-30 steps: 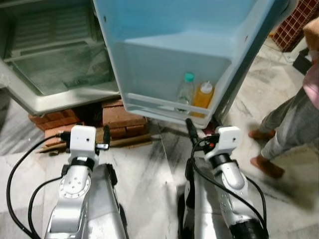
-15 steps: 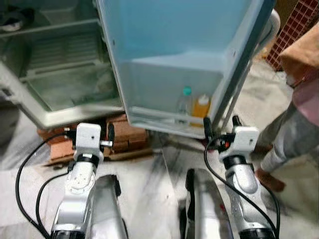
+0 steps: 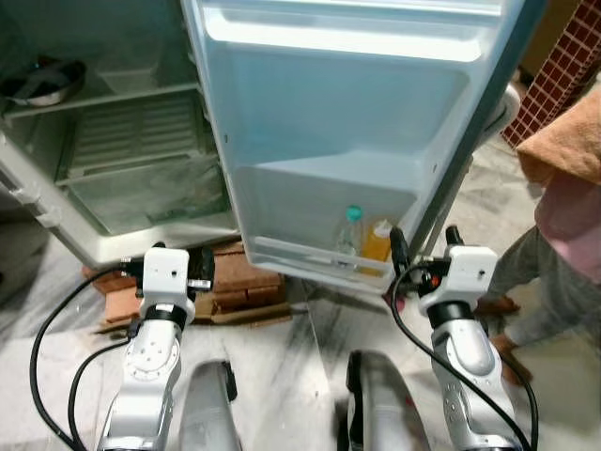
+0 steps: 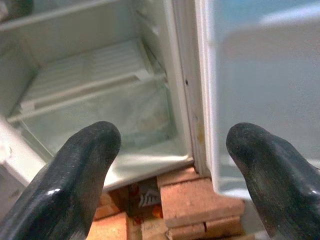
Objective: Restocking fridge
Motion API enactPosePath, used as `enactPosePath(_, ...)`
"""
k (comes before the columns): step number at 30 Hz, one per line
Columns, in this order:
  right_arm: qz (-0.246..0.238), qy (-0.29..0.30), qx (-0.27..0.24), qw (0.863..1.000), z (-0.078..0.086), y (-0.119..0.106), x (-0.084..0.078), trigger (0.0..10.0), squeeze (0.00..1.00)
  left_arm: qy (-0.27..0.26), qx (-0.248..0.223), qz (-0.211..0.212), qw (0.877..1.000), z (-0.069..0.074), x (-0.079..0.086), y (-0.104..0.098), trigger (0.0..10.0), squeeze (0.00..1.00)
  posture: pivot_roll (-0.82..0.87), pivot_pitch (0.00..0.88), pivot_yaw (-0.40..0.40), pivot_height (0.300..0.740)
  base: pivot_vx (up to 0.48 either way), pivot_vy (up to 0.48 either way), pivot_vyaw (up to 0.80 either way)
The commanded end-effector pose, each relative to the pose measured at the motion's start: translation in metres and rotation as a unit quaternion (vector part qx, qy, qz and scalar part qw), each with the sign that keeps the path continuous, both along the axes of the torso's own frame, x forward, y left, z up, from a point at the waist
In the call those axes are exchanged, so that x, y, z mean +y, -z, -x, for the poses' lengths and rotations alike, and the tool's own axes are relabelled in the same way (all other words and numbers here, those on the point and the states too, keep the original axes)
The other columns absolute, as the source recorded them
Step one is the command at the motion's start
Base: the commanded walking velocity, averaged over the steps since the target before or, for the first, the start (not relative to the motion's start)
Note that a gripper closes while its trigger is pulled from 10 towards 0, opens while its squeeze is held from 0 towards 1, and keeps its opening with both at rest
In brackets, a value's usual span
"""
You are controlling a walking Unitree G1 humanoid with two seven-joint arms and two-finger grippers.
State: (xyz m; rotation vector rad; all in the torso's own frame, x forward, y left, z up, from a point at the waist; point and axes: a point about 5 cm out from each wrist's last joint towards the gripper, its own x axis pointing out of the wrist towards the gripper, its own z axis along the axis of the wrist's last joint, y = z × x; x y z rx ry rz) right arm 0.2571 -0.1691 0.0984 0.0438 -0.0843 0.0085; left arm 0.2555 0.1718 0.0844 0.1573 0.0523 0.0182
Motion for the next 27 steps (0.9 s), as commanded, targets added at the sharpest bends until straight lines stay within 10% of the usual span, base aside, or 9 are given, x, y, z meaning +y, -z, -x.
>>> enactPosePath(1, 0.003, 0.001, -0.008, 1.000, 0.000, -0.006, -0.001, 10.0, 0.00, 0.001, -0.001, -0.002, 1.000, -0.001, 0.001, 0.000, 10.0, 0.00, 0.04, 0.034, 0.004, 0.694, 0.000, 0.000, 0.00)
enactPosePath(27, -0.025, -0.068, 0.039, 0.997, 0.008, 0.007, 0.010, 10.0, 0.00, 0.012, 0.015, -0.001, 1.000, -0.001, -0.009, 0.004, 10.0, 0.00, 0.03, 0.042, 0.004, 0.740, 0.000, 0.000, 0.00)
